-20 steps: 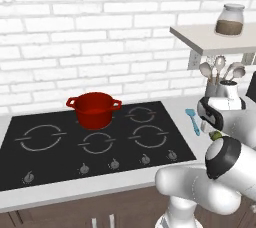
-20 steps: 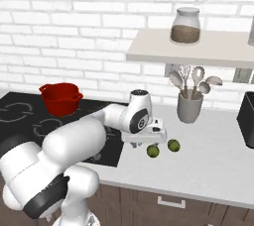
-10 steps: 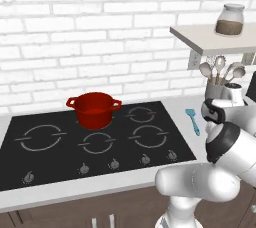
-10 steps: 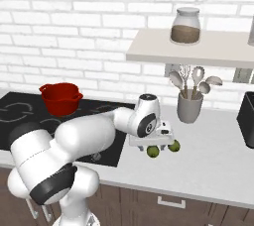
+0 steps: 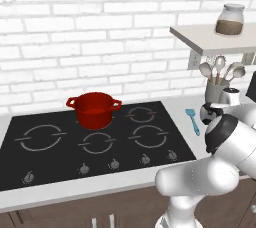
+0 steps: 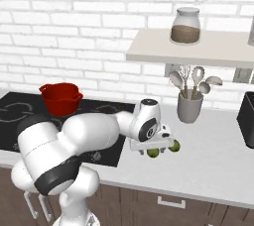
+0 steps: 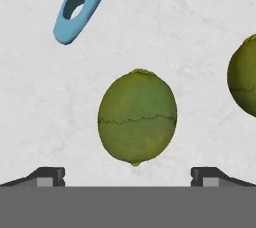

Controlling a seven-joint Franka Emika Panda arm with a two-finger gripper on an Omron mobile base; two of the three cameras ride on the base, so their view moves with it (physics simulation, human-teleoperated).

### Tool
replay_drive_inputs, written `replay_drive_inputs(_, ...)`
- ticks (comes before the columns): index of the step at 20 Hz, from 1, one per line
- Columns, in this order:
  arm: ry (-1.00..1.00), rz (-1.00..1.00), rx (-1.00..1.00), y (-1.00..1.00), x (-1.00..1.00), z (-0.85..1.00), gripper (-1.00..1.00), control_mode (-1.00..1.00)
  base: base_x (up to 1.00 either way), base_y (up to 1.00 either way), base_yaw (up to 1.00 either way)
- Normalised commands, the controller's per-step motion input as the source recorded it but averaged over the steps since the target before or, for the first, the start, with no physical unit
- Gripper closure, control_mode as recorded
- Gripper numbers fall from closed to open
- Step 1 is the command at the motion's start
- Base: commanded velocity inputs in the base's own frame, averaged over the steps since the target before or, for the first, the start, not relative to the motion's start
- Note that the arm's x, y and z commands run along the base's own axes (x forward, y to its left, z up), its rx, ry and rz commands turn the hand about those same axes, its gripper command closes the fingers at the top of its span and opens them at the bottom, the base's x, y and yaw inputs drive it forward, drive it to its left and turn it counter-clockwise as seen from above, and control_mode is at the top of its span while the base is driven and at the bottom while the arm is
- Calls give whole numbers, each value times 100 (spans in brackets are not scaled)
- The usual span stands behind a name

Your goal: Put the lime and lime in the pot. Retrieve the spatula and lightly stir the vegetables in the pot.

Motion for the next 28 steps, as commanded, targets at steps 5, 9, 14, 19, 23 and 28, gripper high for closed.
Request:
replay_drive_inputs(5,-1,2,1,0,6,-6,-100,-100,0,0,0)
replay_drive_inputs(9,-6,1,3,0,8,0,-100,-100,0,0,0)
replay_drive_inputs(14,-6,1,2,0,7,-1,-100,-100,0,0,0)
replay_drive_inputs(19,-1,1,0,0,2,-9,-100,-100,0,0,0)
replay_drive_inputs(23,0,2,0,0,0,-19,-100,-100,0,0,0)
replay_drive_inputs(28,0,0,0,7,0,-19,-100,-100,0,0,0)
